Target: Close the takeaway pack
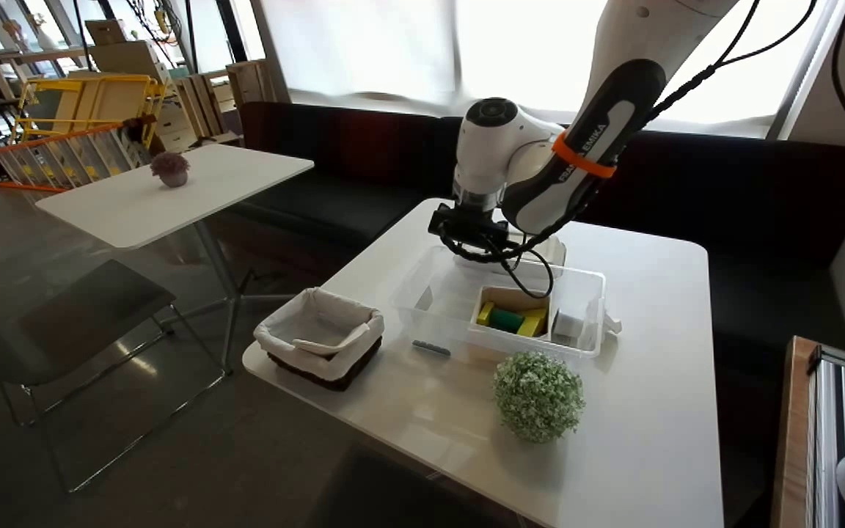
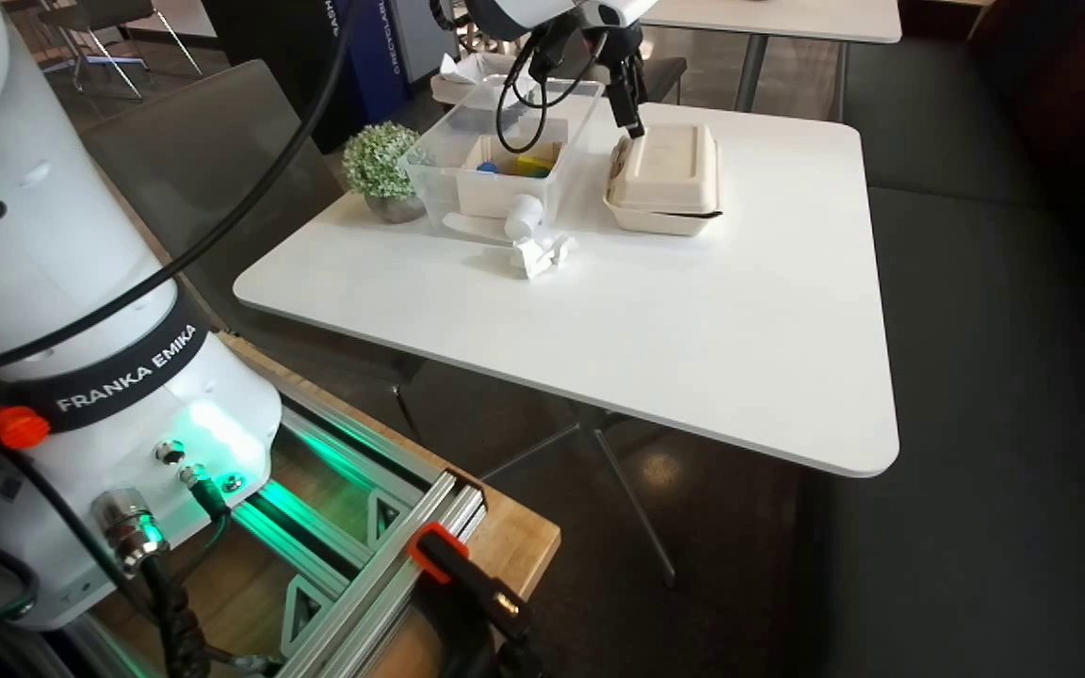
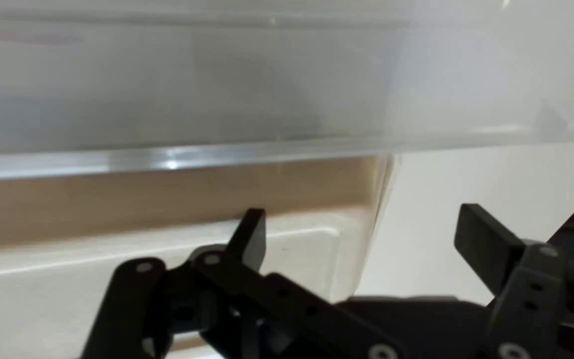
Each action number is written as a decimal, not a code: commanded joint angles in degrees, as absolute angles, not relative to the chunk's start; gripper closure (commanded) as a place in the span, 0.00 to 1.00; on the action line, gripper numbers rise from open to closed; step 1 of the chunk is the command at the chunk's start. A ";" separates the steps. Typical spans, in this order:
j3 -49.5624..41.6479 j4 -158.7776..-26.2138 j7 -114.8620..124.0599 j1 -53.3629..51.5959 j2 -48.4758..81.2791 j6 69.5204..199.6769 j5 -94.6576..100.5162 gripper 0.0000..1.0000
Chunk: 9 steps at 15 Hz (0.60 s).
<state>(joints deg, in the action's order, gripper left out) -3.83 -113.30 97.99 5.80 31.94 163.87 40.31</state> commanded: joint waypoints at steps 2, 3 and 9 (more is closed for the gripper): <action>-5.41 -112.47 92.23 2.42 33.97 159.39 28.40 0.00; -6.19 -112.34 90.47 1.48 34.08 159.19 25.37 0.00; -9.99 -110.83 85.20 -2.63 33.99 159.11 14.53 0.00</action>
